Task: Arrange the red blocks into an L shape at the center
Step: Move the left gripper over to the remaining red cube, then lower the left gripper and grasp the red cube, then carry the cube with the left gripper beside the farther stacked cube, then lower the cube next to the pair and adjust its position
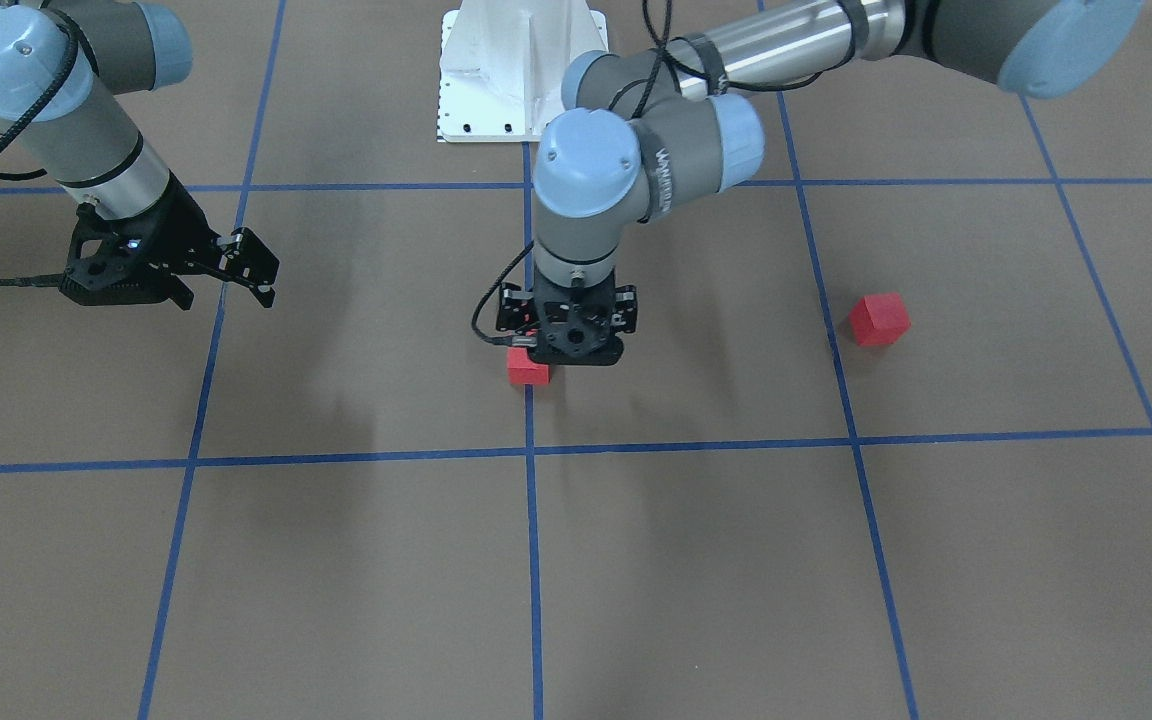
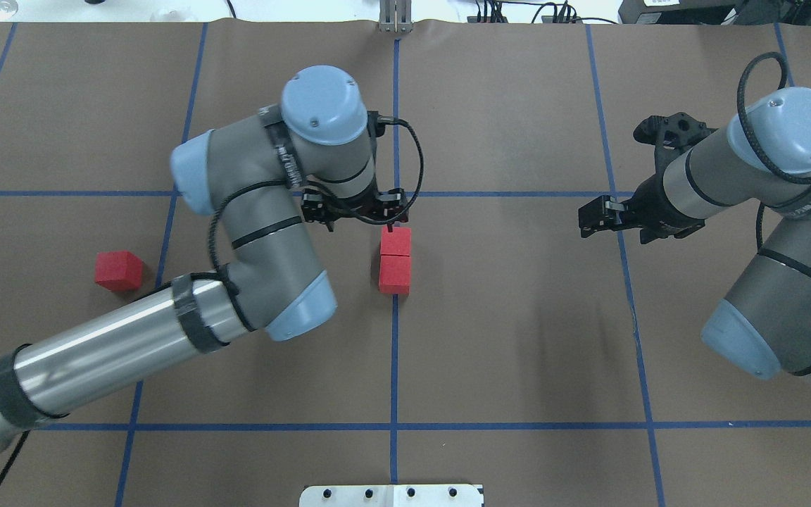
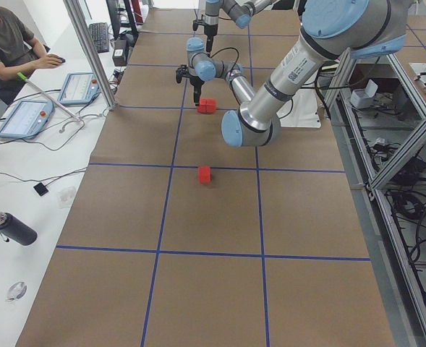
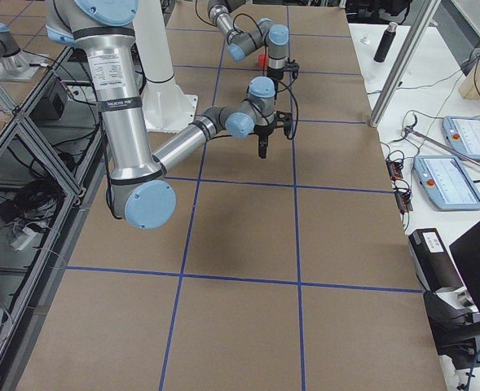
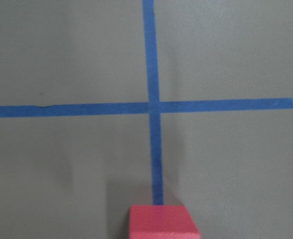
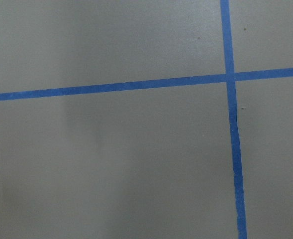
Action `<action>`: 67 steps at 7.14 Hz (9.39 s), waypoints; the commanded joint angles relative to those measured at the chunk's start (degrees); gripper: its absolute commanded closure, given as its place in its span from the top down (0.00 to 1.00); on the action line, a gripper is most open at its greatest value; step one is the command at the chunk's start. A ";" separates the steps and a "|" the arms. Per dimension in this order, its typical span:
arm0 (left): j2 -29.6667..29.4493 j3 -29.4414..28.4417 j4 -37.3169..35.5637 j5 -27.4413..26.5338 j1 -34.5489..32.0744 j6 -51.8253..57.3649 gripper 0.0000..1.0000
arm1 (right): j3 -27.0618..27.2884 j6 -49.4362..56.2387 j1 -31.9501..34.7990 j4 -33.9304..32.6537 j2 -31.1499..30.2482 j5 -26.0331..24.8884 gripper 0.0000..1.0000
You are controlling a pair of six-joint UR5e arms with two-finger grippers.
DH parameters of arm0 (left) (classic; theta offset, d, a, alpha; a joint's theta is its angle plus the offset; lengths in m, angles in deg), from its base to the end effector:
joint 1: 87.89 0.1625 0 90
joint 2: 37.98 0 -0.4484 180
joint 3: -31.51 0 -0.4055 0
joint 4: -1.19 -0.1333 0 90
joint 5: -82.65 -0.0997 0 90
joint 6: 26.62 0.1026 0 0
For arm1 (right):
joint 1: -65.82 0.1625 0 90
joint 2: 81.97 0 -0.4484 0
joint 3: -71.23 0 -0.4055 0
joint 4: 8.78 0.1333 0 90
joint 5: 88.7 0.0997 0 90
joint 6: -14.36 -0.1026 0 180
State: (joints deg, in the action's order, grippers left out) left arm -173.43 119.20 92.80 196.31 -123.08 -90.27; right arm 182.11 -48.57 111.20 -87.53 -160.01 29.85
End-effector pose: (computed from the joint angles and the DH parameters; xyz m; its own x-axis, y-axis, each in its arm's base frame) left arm 0.5618 -0.5089 0.1963 0.6519 0.0378 -0.7574 0.0085 0.9983 0.0571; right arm -0.3389 -0.4634 0.3766 0.6275 0.0667 0.7758 -0.1192 0.9928 0.0110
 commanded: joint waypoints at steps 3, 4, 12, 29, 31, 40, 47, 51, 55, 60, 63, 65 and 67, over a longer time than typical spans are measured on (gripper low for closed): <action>28.98 21.99 0.15 1.30 -10.30 8.69 0.99 | -0.04 -0.08 0.06 0.00 0.00 -0.07 1.00; 31.80 21.47 0.32 5.30 -13.12 9.41 0.94 | 0.04 -0.08 -0.03 0.09 0.00 -0.07 1.00; 34.28 8.90 13.77 7.80 -14.47 8.46 0.94 | 0.13 -0.17 -0.03 0.09 0.26 -0.07 1.00; 34.03 14.59 8.97 13.06 -12.53 4.24 0.00 | 1.01 -0.96 -0.03 0.09 0.44 -0.16 1.00; 27.38 14.36 3.42 12.73 -12.19 -10.94 0.00 | 0.92 -0.96 -0.03 0.09 0.44 -0.16 1.00; -0.07 -7.17 5.67 5.87 -4.19 -79.12 0.00 | 0.04 -0.96 -0.03 0.00 0.18 -0.25 1.00; -1.84 -8.59 5.86 5.87 -1.64 -82.42 0.00 | 0.05 -0.96 -0.03 0.00 0.09 -0.33 1.00; -1.93 -9.12 5.95 5.78 -1.20 -83.48 0.00 | 0.04 -0.96 -0.03 0.00 0.00 -0.25 1.00; -1.93 -9.38 5.86 5.78 -0.32 -84.01 0.00 | -0.04 -0.96 -0.03 0.00 0.00 -0.25 1.00; -1.93 -9.38 5.86 5.61 -0.32 -86.20 0.00 | -0.13 -0.96 -0.03 0.00 -0.09 -0.25 1.00; -1.93 -9.38 5.86 5.52 -0.32 -87.26 0.00 | -0.04 -0.96 -0.03 0.00 -0.09 -0.33 1.00; -1.93 -9.38 5.95 5.52 -0.32 -86.91 0.00 | -0.04 -0.96 -0.03 0.00 -0.09 -0.25 1.00; -1.93 -9.56 6.04 5.43 -0.23 -86.47 0.00 | -0.04 -0.96 -0.03 0.00 -0.09 -0.25 1.00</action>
State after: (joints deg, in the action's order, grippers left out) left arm -175.35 109.76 98.80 201.81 -123.34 -177.03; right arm 182.06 -49.50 111.17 -87.53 -160.10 29.60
